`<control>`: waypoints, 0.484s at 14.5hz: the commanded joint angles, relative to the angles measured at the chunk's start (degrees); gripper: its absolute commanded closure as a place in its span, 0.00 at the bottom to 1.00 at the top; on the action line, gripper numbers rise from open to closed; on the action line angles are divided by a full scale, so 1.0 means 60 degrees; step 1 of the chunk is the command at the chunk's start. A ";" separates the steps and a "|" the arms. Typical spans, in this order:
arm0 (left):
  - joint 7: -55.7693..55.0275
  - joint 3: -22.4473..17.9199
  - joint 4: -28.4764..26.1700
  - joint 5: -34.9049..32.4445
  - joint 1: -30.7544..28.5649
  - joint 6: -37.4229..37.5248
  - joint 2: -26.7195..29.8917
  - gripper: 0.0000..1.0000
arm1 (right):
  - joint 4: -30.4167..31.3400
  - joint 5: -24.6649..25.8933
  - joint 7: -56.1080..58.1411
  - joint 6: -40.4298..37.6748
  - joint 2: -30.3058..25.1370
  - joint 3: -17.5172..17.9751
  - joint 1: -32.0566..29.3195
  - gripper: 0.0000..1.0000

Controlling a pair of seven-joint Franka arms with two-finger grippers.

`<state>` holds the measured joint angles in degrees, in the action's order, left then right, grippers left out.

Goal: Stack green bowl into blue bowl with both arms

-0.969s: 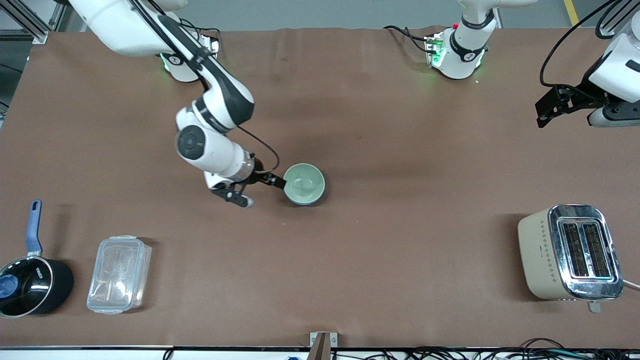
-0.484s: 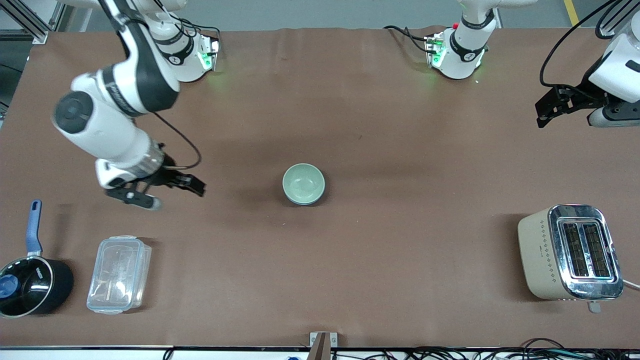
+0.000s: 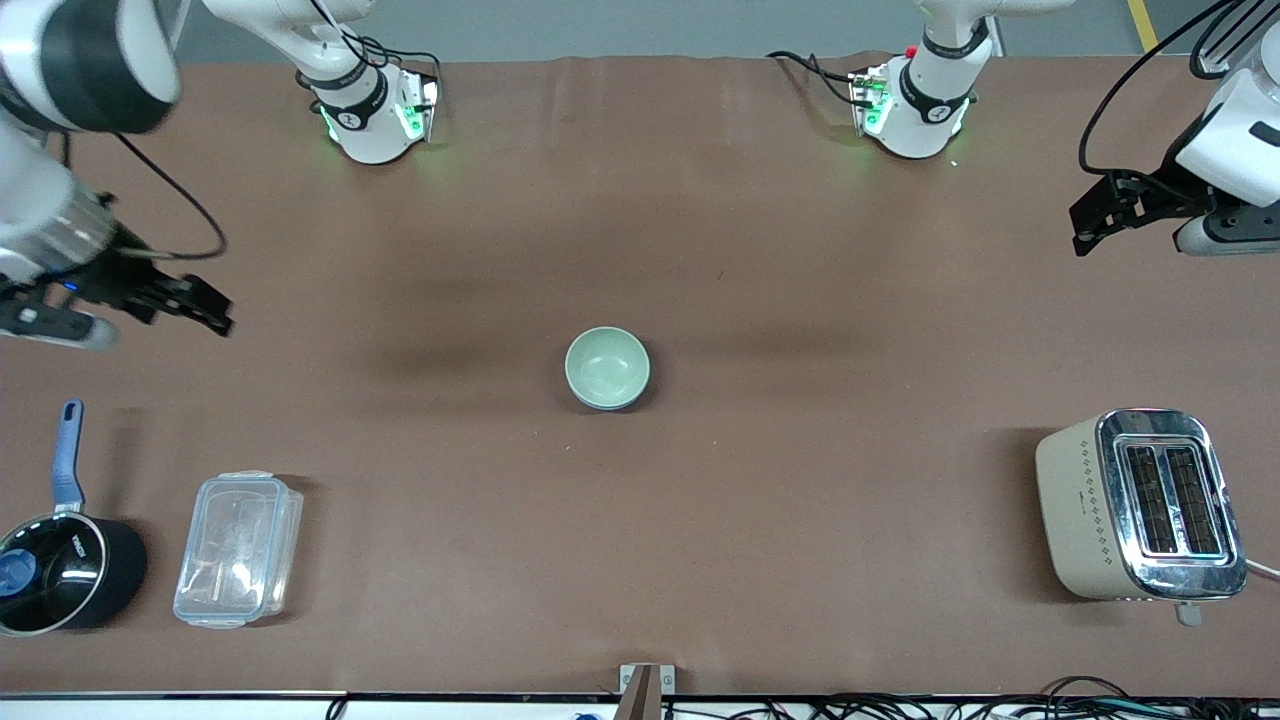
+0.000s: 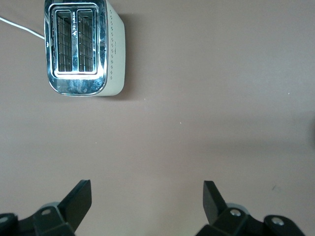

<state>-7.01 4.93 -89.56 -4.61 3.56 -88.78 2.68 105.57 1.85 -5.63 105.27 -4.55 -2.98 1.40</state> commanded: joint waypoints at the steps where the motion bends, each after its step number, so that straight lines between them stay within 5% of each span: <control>1: 0.0275 -0.0002 0.0014 0.0124 -0.0052 0.0046 0.0067 0.00 | 0.0130 0.0131 0.1753 -0.0507 -0.0603 -0.0804 0.0074 0.00; 7: 0.0582 -0.0075 0.0029 0.0139 -0.0066 0.0046 0.0067 0.00 | -0.2476 0.0204 0.2990 -0.2441 -0.0033 -0.1275 -0.0028 0.00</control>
<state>-5.26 4.68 -89.55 -4.61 3.37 -88.78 2.68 95.05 2.01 11.63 93.38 -7.18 -10.72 1.25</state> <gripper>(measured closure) 0.000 0.000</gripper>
